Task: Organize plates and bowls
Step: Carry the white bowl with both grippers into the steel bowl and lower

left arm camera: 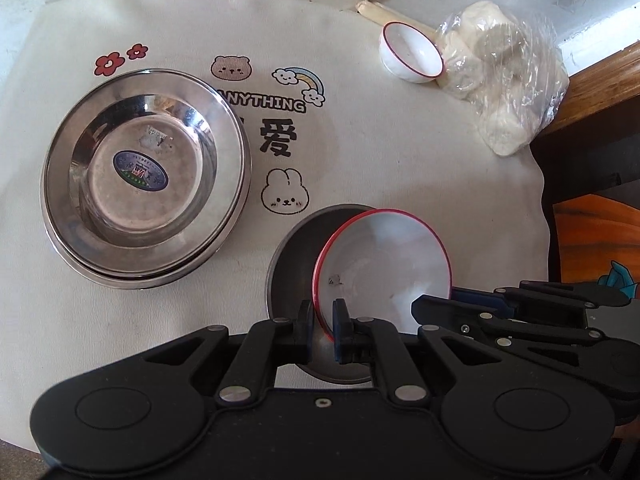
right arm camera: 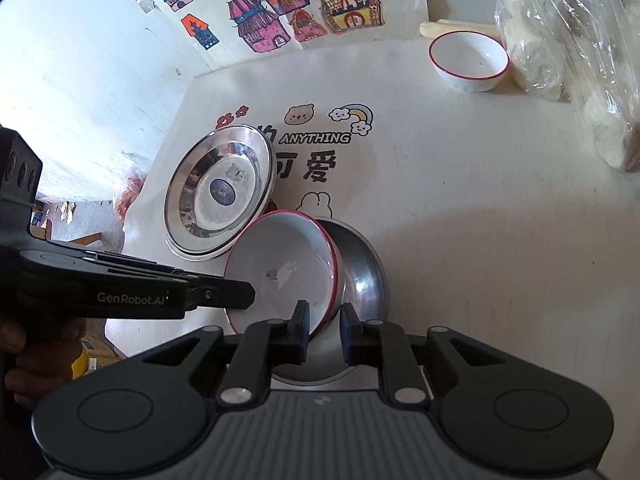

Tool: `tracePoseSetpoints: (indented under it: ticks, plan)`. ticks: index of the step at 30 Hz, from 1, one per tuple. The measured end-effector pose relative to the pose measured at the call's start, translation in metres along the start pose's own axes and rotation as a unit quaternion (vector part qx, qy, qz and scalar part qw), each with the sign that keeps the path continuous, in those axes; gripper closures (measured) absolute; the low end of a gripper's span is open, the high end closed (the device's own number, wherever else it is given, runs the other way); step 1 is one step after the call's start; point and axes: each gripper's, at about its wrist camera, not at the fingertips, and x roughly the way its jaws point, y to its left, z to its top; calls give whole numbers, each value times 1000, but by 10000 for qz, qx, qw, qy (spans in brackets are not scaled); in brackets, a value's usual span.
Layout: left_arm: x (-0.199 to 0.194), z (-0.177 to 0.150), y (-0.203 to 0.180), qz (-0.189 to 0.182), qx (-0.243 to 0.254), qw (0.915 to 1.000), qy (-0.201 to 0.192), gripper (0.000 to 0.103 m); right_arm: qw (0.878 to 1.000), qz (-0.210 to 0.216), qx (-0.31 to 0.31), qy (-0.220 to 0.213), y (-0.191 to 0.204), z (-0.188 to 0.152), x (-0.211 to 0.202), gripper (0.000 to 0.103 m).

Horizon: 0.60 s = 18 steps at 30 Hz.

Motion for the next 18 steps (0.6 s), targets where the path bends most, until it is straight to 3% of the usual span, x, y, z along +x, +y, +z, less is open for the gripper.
tracePoseSetpoints:
  ticks: [18]
  plan:
    - [16, 1, -2, 223, -85, 9994, 246, 93, 9992, 4, 101, 386, -5, 2, 17, 85]
